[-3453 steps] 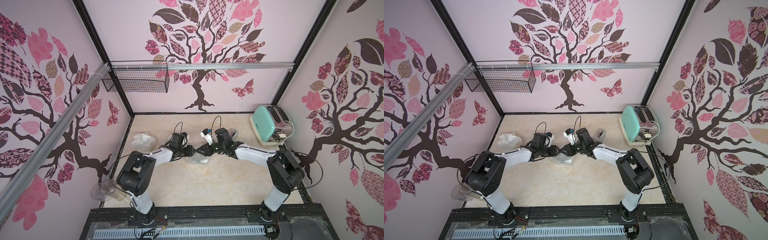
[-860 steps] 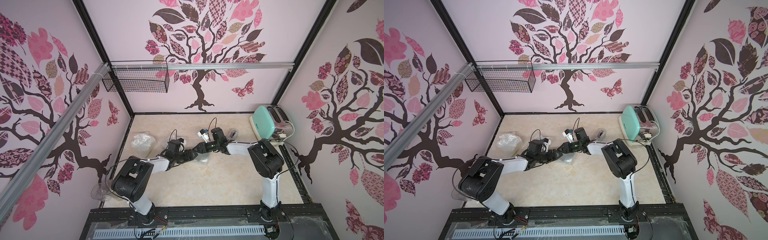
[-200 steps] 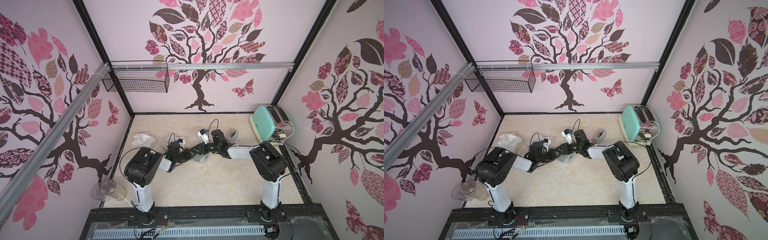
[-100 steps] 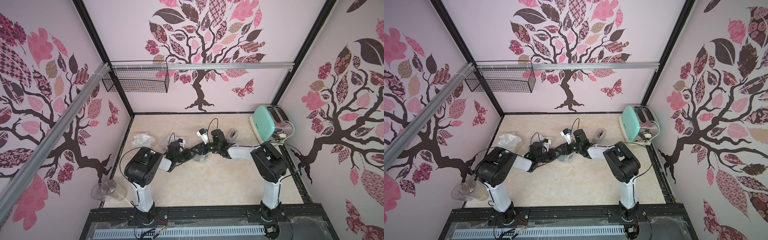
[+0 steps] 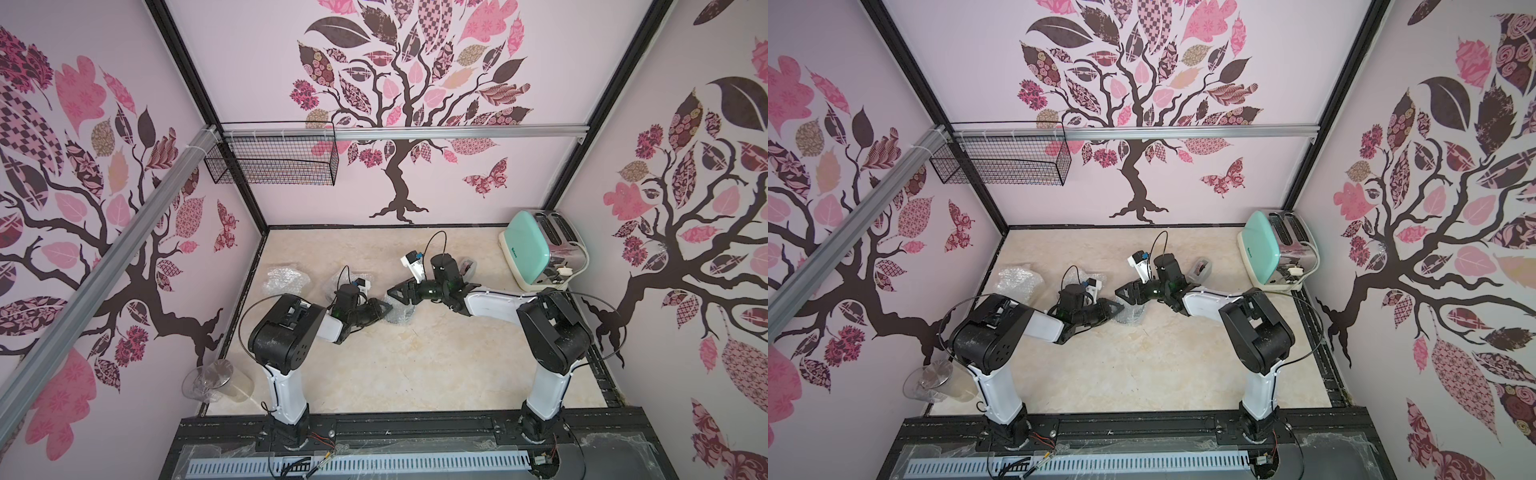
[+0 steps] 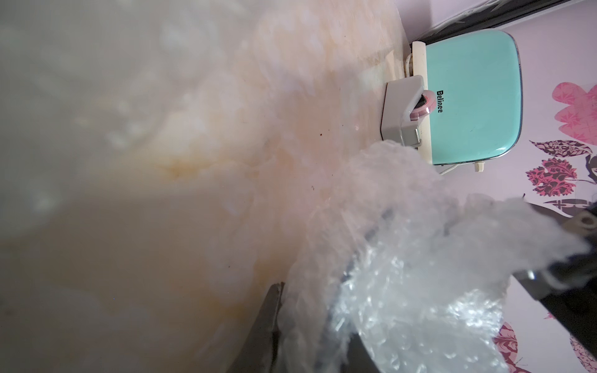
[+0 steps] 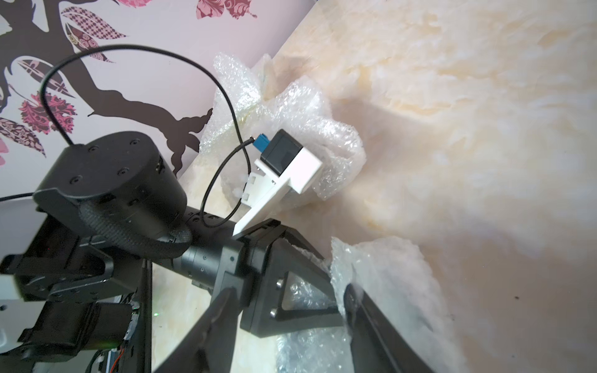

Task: Wrap bowls in bubble wrap
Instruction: Stick the tape on the bubble wrap.

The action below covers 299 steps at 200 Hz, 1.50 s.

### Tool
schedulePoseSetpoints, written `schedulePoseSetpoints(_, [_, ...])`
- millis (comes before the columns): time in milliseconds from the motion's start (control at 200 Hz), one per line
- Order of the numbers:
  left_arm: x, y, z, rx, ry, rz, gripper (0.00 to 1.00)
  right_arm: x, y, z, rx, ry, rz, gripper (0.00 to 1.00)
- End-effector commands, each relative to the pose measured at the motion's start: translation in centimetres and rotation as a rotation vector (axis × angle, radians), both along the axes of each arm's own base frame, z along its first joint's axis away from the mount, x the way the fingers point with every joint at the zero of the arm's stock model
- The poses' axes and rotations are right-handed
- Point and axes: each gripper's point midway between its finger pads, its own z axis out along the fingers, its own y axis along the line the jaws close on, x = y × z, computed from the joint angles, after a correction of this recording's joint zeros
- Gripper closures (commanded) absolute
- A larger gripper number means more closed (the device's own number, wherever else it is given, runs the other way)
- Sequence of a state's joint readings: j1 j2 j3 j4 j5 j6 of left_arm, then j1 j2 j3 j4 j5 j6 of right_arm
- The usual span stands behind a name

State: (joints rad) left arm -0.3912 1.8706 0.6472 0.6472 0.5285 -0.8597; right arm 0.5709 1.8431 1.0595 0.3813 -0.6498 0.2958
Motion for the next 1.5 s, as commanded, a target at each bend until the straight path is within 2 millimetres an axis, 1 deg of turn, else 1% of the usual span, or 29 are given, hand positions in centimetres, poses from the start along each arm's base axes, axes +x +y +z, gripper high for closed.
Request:
schedulePoseSetpoints(0, [0.2,-0.4,1.9,-0.019,-0.049,-0.028,1.0,-1.2,0.7,0.9,0.045,0.052,0.074,0.43])
schedulePoseSetpoints(150, [0.2,-0.4,2.8,-0.025,-0.061,-0.031,1.0,-2.0,0.9,0.8,0.046,0.095,0.107,0.47])
schedulePoseSetpoints(255, [0.1,-0.3,3.3,-0.023,-0.07,-0.032,1.0,-2.1,1.0,0.1,0.035,0.129,0.117,0.47])
schedulePoseSetpoints(360, [0.1,-0.4,3.6,-0.024,-0.074,-0.036,1.0,-1.9,1.5,-0.9,0.018,0.173,0.138,0.48])
schedulePoseSetpoints(440, [0.0,-0.4,3.7,-0.026,-0.075,-0.037,1.0,-1.1,1.8,-1.6,0.002,0.182,0.123,0.48])
schedulePoseSetpoints(515, [0.0,-0.3,3.6,-0.024,-0.073,-0.035,1.0,-0.6,2.1,-2.8,-0.02,0.22,0.125,0.49])
schedulePoseSetpoints(595, [-0.1,-0.3,3.5,-0.023,-0.071,-0.036,1.0,-0.6,2.4,-4.2,-0.024,0.26,0.135,0.5])
schedulePoseSetpoints(705, [-0.1,-0.3,3.4,-0.02,-0.068,-0.035,1.0,-0.8,2.6,-5.1,-0.016,0.281,0.146,0.5])
schedulePoseSetpoints(760, [0.0,-0.3,3.4,-0.021,-0.066,-0.036,1.0,-0.6,2.5,-5.7,-0.026,0.288,0.139,0.5])
schedulePoseSetpoints(870, [-0.1,-0.3,3.3,-0.022,-0.058,-0.035,1.0,-0.6,2.3,-7.6,-0.069,0.322,0.124,0.5])
schedulePoseSetpoints(945, [-0.3,-0.1,3.2,-0.019,-0.045,-0.03,1.0,-0.7,2.1,-8.3,-0.081,0.332,0.122,0.49])
schedulePoseSetpoints(1045, [-0.5,-0.1,3.8,-0.03,-0.048,-0.029,0.89,-0.8,1.9,-8.8,-0.092,0.343,0.114,0.5])
schedulePoseSetpoints(1306, [-1.4,0.3,5.7,-0.031,-0.067,-0.031,0.67,-0.8,1.4,-9.6,-0.122,0.354,0.082,0.49])
schedulePoseSetpoints(1406, [-1.4,0.5,6.0,-0.019,-0.074,-0.024,0.62,-0.8,1.4,-9.6,-0.122,0.356,0.082,0.49])
schedulePoseSetpoints(1491, [-1.3,0.5,6.0,-0.023,-0.074,-0.026,0.6,-0.9,1.4,-9.6,-0.12,0.356,0.083,0.49])
